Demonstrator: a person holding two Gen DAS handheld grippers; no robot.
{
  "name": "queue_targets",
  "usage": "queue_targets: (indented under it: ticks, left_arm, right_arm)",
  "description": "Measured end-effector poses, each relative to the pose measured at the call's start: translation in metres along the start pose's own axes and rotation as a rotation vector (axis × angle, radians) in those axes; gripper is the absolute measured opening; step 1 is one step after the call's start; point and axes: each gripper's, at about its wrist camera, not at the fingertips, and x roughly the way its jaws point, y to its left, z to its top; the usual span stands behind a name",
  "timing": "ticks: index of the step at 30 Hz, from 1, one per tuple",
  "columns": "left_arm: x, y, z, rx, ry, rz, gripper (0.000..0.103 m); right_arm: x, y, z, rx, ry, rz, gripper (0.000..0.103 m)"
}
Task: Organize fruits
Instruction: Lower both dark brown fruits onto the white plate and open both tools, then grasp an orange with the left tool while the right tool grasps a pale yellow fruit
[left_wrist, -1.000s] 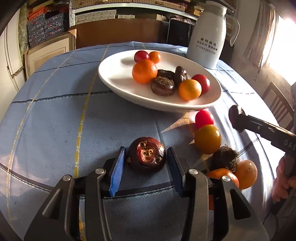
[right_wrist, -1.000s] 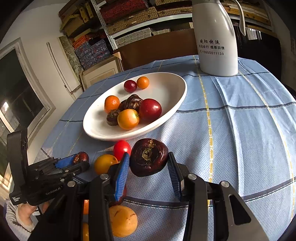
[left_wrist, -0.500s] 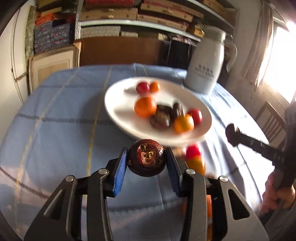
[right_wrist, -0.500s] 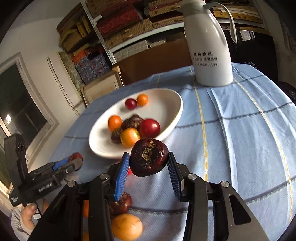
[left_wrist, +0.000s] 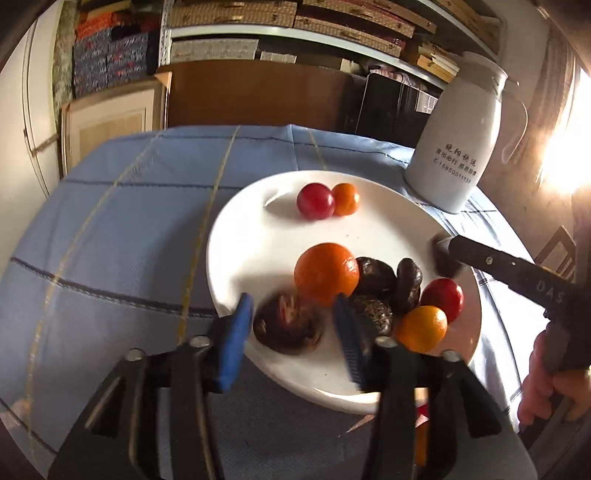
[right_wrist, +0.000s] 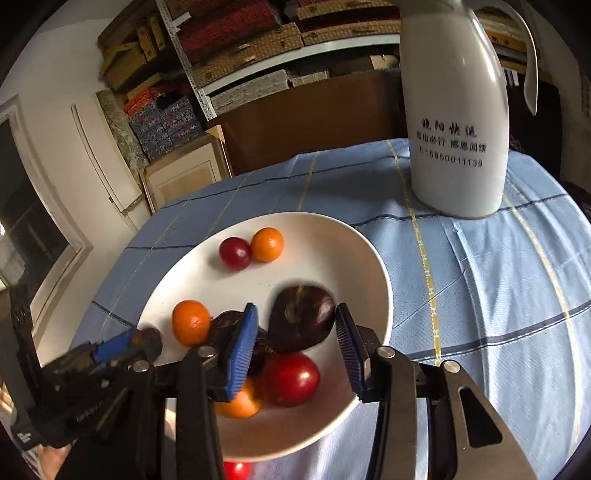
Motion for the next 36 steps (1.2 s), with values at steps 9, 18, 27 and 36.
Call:
queue_targets:
  ticks: [9,18,27,36]
  left_arm:
    - [-0.047,-0.013,-0.02,0.041,-0.111,0.025,0.094]
    - [-0.072,-0.029,-0.084,0.103,-0.03,0.03,0.098]
    - [-0.113,-0.057,-0.131,0.163,-0.082,-0.046,0.098]
    - [-0.082,-0.069,-0.134,0.215,0.058,0.024,0.098]
  right_arm:
    - [-0.061,0.0,-0.029,-0.025,-0.089,0.007,0.062]
    - [-0.088,-0.008,-0.09,-0.02,-0.036,0.005,0.077]
    - [-0.116,-0.02,-0.112,0.024,-0.074,0.016,0.081]
    - [-0.12,-0.02,-0.123,0.02,-0.061,0.016,0.082]
